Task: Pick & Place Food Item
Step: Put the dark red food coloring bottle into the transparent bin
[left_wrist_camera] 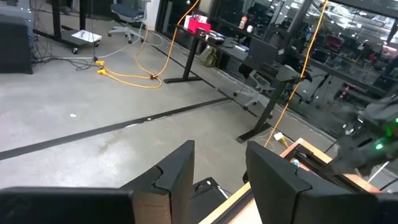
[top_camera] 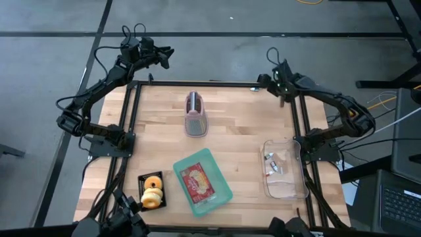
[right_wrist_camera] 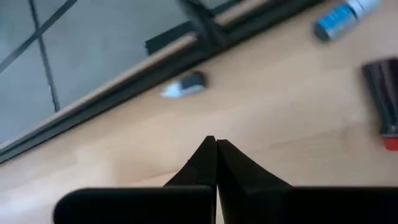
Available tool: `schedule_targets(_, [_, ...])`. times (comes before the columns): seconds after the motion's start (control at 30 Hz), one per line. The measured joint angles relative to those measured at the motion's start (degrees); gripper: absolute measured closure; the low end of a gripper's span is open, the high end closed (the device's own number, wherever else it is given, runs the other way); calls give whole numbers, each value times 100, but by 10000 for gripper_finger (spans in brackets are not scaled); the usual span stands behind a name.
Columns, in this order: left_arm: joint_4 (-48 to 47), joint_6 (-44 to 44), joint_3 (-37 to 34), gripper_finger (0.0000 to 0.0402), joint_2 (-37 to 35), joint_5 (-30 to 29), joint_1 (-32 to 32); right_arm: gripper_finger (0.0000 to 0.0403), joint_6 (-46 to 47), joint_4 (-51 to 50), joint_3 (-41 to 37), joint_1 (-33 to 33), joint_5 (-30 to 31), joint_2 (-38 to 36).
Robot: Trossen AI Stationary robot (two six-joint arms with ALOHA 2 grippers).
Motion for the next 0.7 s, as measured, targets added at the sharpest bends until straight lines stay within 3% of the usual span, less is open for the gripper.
schedule_targets(0.07, [2,12,1,261,0,0,0,403,-135,-509,451,73,198,-4])
schedule_targets(0.23, [21,39,1,261,0,0,0,403,-165,-2665,1523,72,2070,172])
schedule_targets(0.4, [48,47,1,261,0,-1,-1,403,-357,-3045,1671,-57,1715,710])
schedule_targets(0.7, [48,52,1,261,0,2,-11,403,-669,-2507,1758,-28,1410,1692])
